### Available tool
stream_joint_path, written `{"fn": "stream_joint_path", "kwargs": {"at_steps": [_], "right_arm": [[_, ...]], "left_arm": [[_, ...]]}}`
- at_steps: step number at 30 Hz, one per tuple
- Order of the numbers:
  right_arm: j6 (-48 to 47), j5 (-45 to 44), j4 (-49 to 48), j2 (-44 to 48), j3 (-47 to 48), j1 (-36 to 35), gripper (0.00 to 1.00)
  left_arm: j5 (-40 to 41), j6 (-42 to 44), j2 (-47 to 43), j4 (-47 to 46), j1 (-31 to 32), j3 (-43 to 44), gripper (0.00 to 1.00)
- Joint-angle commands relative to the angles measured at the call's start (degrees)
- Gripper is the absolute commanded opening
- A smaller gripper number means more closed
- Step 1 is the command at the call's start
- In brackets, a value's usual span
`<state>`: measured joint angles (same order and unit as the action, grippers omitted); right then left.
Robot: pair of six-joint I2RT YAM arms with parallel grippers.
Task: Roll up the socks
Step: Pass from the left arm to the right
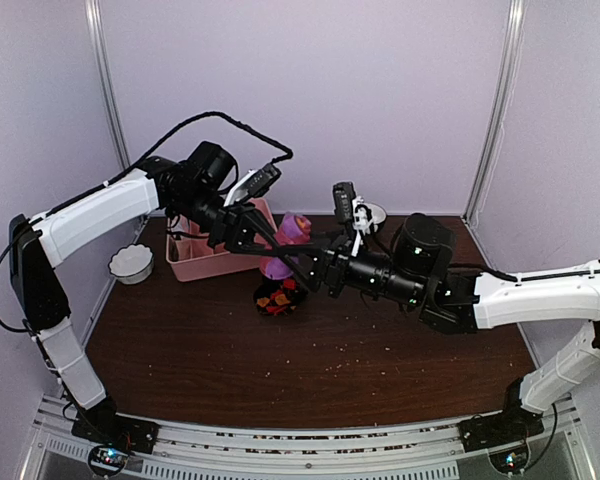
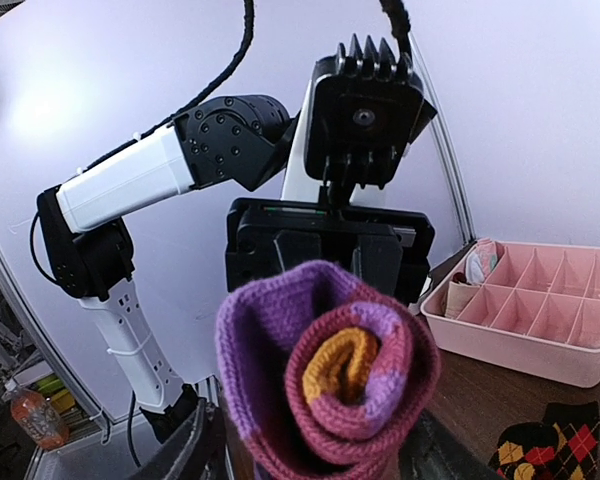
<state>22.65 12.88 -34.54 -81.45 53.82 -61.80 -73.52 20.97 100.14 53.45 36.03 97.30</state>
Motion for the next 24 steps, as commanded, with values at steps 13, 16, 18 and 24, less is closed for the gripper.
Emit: {"fn": "stream_joint_path", "kwargs": {"at_steps": [13,16,18,24], "right_arm": [[1.40,4.37,-1.89,-0.10,1.35,-0.11,0.00],[0.65,4.26,2.63,0.93,1.77,-0.10,0.00],[-0.88,4.65,8.87,1.45,3.18,-0.10,0.00],[-5.94,4.11,32.49,-1.03,10.50,-0.40,0.00]], "left_arm": [[-5.06,0.13,-4.34,-2.64,-0.10,-1.89,0.13],[-1.81,7.30,-6.52,1.65,-0.01,-3.58,0.40],[3.97,9.11,-7.08,3.60,-0.23,-3.39,0.52],[20.57,19.67,-7.55,13.81,-0.49,2.86,0.88]]}}
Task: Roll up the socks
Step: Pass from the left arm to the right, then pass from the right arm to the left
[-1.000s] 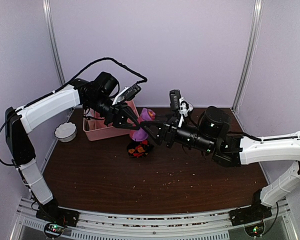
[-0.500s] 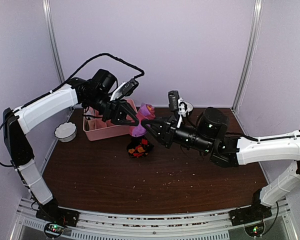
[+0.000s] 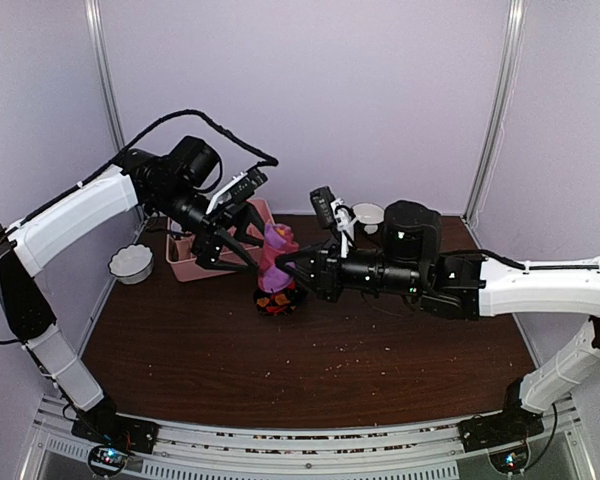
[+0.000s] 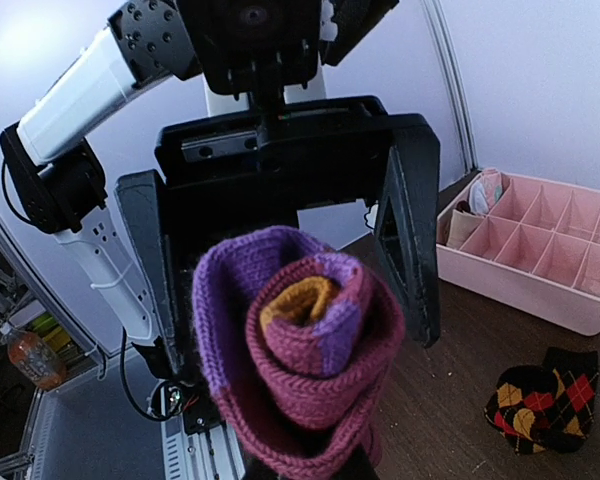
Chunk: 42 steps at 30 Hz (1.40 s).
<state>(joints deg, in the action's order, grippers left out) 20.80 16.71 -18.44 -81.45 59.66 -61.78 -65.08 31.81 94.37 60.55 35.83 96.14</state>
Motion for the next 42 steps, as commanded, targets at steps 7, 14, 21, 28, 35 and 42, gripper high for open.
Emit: {"fn": "stream_joint_path", "kwargs": {"at_steps": [7,14,21,28,35,42], "right_arm": [[-9.55,-1.49,30.83,-4.92,11.02,-2.81,0.00],[-12.31,-1.72,33.23,-6.28,14.01,-4.33,0.00],[-14.54,-0.76,33.92,-8.59,17.77,-5.52,0.00],[-16.05,-0.46,32.71,-10.92,21.01,-6.47,0.00],[-13.92,3.39,27.95,-10.68,20.71,-6.49,0.00],[-14.03,4.04,29.76,-11.28,22.15,-6.49,0.00]], "left_arm": [[27.87,11.22,-8.89,10.69,-0.88,8.54,0.98],[30.34,15.77,-15.36,15.32,-5.94,0.16,0.98],[24.87,15.49,-20.89,6.90,-5.45,-9.04,0.98],[20.29,7.28,-16.17,3.00,-0.44,-8.29,0.93],[12.77,3.64,-15.73,-0.31,1.47,-12.83,0.86],[11.64,2.84,-13.11,-0.79,2.75,-12.18,0.77]]}}
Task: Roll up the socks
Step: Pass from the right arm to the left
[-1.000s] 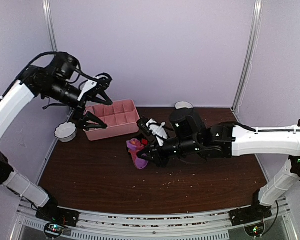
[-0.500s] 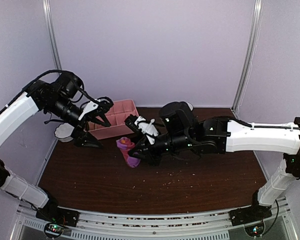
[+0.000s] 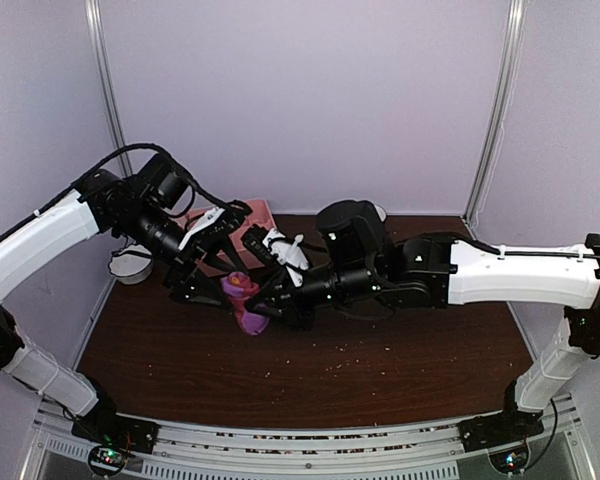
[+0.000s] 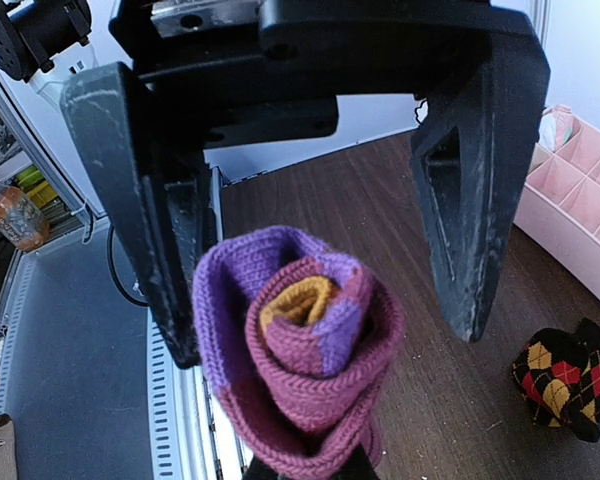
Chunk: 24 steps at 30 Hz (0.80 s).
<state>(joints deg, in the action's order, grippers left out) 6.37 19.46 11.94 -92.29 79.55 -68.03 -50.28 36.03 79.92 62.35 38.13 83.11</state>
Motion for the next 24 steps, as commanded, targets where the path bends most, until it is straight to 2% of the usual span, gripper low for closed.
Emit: {"fn": "stream_joint_path", "kwargs": {"at_steps": [1,4,10,14,16,17,20,24], "right_arm": [[0.37,1.16,-0.48,-0.46,2.28,-0.20,0.00],[0.15,0.81,0.40,-0.61,2.69,-0.24,0.00],[-0.13,0.37,1.63,-1.05,2.94,-0.21,0.00],[-0.30,0.32,2.51,-1.76,3.60,-0.24,0.00],[-0.22,0.14,2.82,-2.25,4.08,-0.22,0.00],[-0.11,-0.09,2.65,-2.39,4.12,-0.23,0.01],[0.86,-2.48,0.39,-1.34,2.67,0.10,0.30],[3.38,-6.77,-4.88,2.51,-1.78,2.36,0.54]], "left_arm": [[-3.42,-1.48,1.56,-2.58,0.45,1.03,0.75],[-3.85,-1.66,2.27,-2.58,0.54,1.15,0.62],[-2.43,-0.58,2.57,-2.08,0.54,1.59,0.31],[-2.12,0.17,2.90,-1.31,0.54,3.01,0.15],[-2.67,0.18,3.21,-1.22,0.57,3.49,0.01],[-2.93,0.18,3.34,-1.16,0.55,3.54,0.00],[-1.77,0.75,4.47,-0.28,0.40,3.65,0.00],[-1.20,1.41,6.82,0.36,-2.70,5.01,0.00]]}}
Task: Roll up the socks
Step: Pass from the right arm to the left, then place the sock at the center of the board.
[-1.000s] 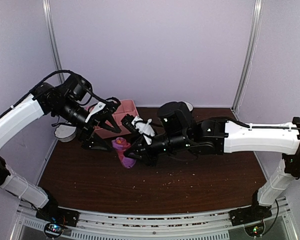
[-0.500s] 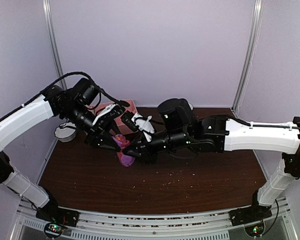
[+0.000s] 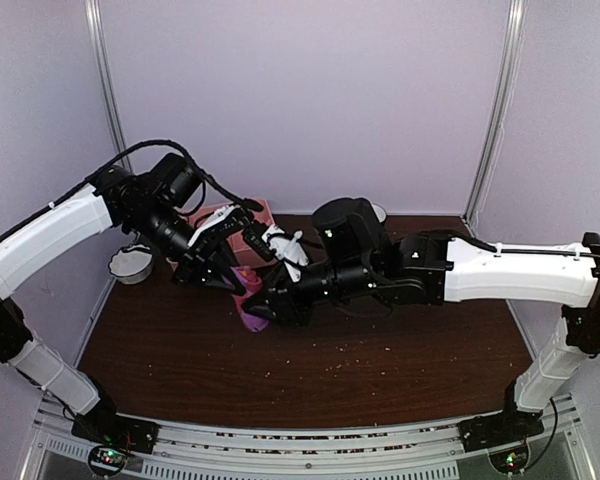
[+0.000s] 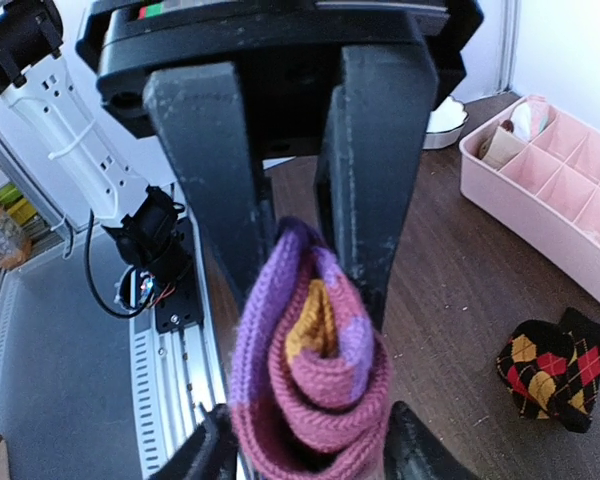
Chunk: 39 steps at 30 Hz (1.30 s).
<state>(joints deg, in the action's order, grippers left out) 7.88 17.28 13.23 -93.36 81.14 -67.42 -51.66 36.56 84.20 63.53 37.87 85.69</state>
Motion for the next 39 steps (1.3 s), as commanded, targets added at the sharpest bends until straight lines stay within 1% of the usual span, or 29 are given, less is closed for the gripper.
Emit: {"fn": "stream_joint_path", "kwargs": {"at_steps": [1,3,6,7,10,12,15,17,20,22,24,26,28,33,39], "right_arm": [[2.66,-5.68,-7.25,4.72,-4.73,2.63,0.57],[3.65,-8.18,-8.42,7.05,-7.00,4.40,0.60],[3.88,-14.09,-9.34,10.62,-11.28,5.86,0.61],[4.05,-16.29,-9.75,11.72,-12.80,6.20,0.61],[4.65,-18.77,-11.90,14.87,-17.18,7.06,0.60],[4.85,-20.51,-12.97,16.29,-19.47,7.10,0.60],[5.32,-22.26,-13.29,17.35,-21.78,7.20,0.58],[5.75,-23.45,-13.56,17.66,-22.95,7.17,0.58],[6.05,-25.53,-14.14,17.75,-24.27,7.19,0.56],[6.74,-27.17,-14.73,17.77,-25.13,7.18,0.54],[7.28,-28.21,-15.61,17.72,-26.10,7.21,0.51],[7.88,-28.69,-16.16,17.50,-26.74,7.16,0.49],[8.02,-28.77,-16.14,17.07,-26.83,7.19,0.47],[8.55,-29.20,-15.81,16.63,-27.30,7.21,0.44],[8.82,-29.22,-15.78,16.46,-27.75,7.14,0.41]], "left_arm": [[0.84,1.00,3.42,-0.82,-3.99,3.16,0.00],[2.76,1.79,5.37,-0.91,-7.29,5.31,0.00],[5.86,1.90,8.43,-3.41,-13.52,8.54,0.00],[7.24,1.52,9.45,-5.15,-15.65,9.62,0.00],[12.20,0.78,12.99,-11.06,-21.19,12.38,0.00],[17.90,-0.69,15.84,-15.73,-23.89,13.99,0.00],[26.87,-3.44,20.95,-22.19,-26.65,16.69,0.00],[32.67,-7.49,23.71,-27.23,-28.18,17.91,0.00],[45.35,-13.79,27.83,-33.10,-28.64,20.54,0.00],[51.76,-18.37,30.82,-33.80,-28.65,23.06,0.00],[55.81,-22.66,34.05,-32.83,-28.64,27.25,0.00],[56.60,-25.12,36.64,-32.05,-28.64,30.04,0.00],[56.35,-27.06,38.04,-32.82,-28.64,30.70,0.00],[53.93,-31.91,42.56,-31.02,-28.75,34.22,0.00],[51.12,-36.26,45.06,-32.26,-28.76,33.05,0.00]]}}
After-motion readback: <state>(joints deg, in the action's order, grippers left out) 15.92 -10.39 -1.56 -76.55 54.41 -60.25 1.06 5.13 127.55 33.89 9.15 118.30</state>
